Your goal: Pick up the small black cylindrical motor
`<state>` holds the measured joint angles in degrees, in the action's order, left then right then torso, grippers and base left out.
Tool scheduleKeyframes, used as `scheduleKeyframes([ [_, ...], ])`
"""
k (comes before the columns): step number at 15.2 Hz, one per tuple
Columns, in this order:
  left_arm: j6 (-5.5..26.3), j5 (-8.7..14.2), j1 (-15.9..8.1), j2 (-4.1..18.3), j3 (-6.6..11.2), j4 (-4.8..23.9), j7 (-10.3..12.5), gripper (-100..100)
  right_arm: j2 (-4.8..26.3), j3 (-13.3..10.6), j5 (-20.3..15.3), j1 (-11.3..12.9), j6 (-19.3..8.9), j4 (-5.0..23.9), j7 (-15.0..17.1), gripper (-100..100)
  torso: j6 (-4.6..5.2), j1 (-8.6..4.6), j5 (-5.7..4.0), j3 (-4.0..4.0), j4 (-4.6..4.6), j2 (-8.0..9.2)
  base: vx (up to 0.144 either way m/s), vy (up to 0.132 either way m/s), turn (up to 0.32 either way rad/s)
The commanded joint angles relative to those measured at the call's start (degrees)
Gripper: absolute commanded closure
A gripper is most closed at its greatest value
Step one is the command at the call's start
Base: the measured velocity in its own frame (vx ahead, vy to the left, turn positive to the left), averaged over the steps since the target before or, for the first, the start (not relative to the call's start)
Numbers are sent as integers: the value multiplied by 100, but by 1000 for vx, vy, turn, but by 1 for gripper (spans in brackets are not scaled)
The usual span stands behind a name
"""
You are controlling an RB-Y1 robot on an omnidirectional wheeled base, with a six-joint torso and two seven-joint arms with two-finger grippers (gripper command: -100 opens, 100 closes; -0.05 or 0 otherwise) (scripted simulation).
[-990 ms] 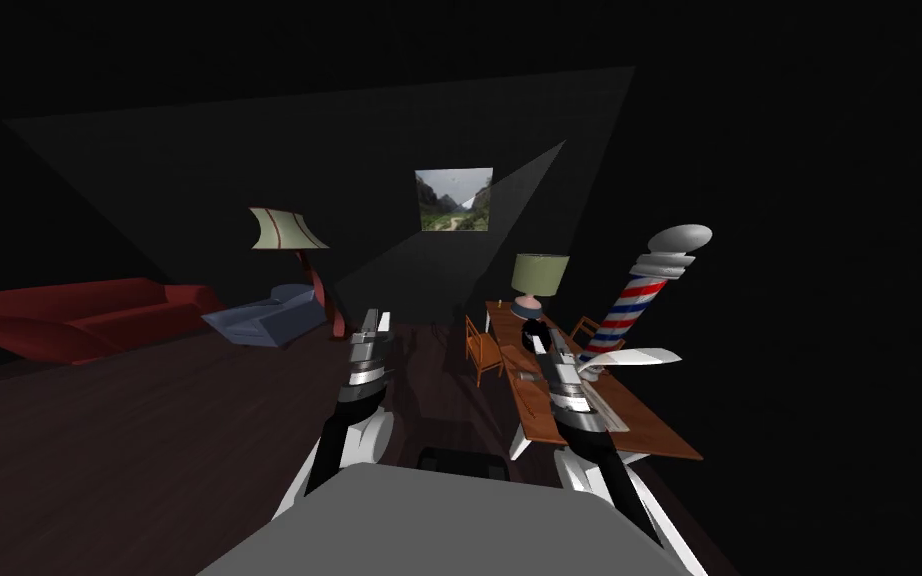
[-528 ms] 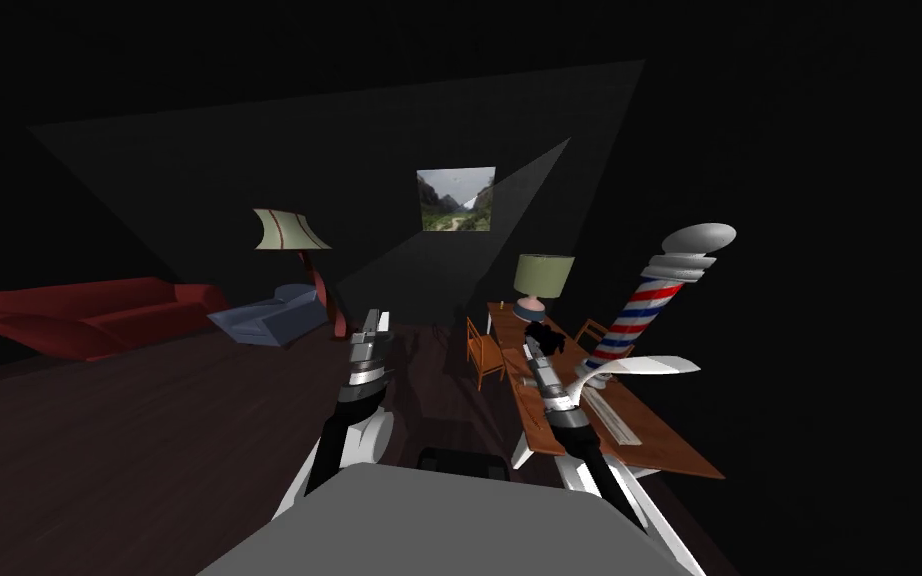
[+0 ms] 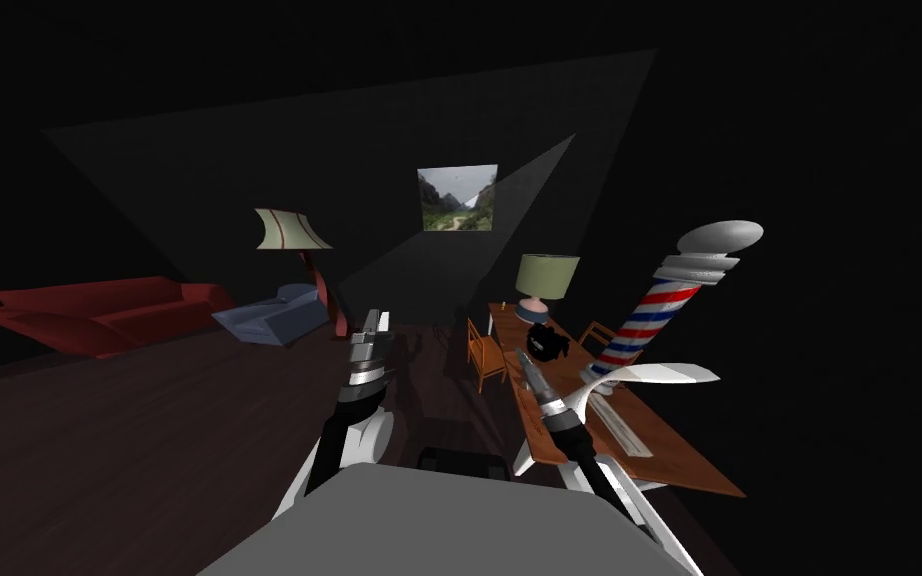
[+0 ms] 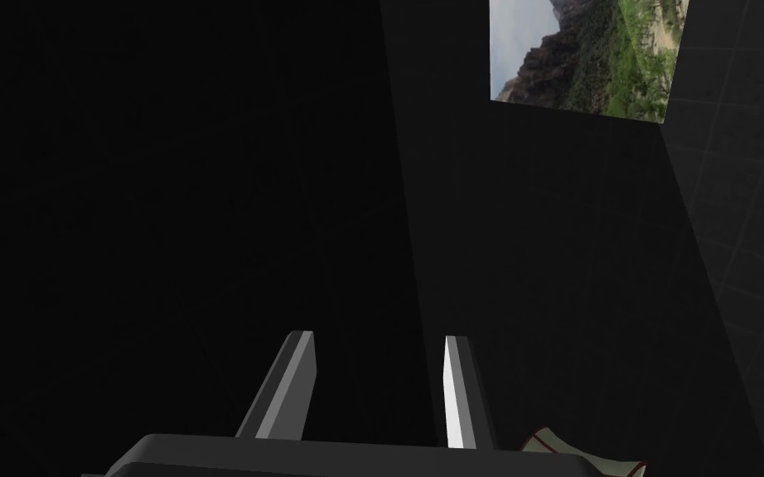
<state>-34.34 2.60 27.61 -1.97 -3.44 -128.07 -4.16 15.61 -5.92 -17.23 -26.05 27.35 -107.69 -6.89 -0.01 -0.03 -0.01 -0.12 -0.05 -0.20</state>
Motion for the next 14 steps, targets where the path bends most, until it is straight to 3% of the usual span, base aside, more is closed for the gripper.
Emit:
scheduleKeyframes([
  [1, 0, 0, 0, 0, 0, 0, 0, 0, 148, -43, -286, 142, -68, 286, -286, -100, 0, 0, 0, 0, 0, 0, 48, -5, 36],
  [3, 0, 0, 0, 0, 0, 0, 0, 0, 148, -43, -337, 142, -68, 434, -301, -100, 0, -1, 0, -2, -1, -4, 49, -7, 21],
  [6, 0, 0, 0, 0, 0, 0, 0, 0, 348, -122, -780, 303, -152, 920, -730, -100, 0, -1, 0, -3, -1, -4, 55, -5, 34],
  [10, 0, 0, 0, 0, 0, 0, 0, 0, 443, -163, -1145, 387, -196, 1322, -1005, -100, 1, -2, 0, -6, -2, -9, 59, -7, 31],
  [11, 0, 0, 0, 0, 0, 0, 0, 0, 534, -206, -1360, 472, -242, 1459, -1212, -100, 1, -2, 0, -3, -1, -5, 49, -5, 23],
  [13, 0, 0, 0, 0, 0, 0, 0, 0, 534, -206, -1427, 472, -242, 1632, -1250, -100, 1, -1, 0, -3, -1, -5, 46, -7, 25],
  [14, 0, 0, 0, 0, 0, 0, 0, 0, 622, -250, -1659, 559, -288, 1788, -1470, -100, 2, -1, 0, -1, -1, -1, 49, -8, 25],
])
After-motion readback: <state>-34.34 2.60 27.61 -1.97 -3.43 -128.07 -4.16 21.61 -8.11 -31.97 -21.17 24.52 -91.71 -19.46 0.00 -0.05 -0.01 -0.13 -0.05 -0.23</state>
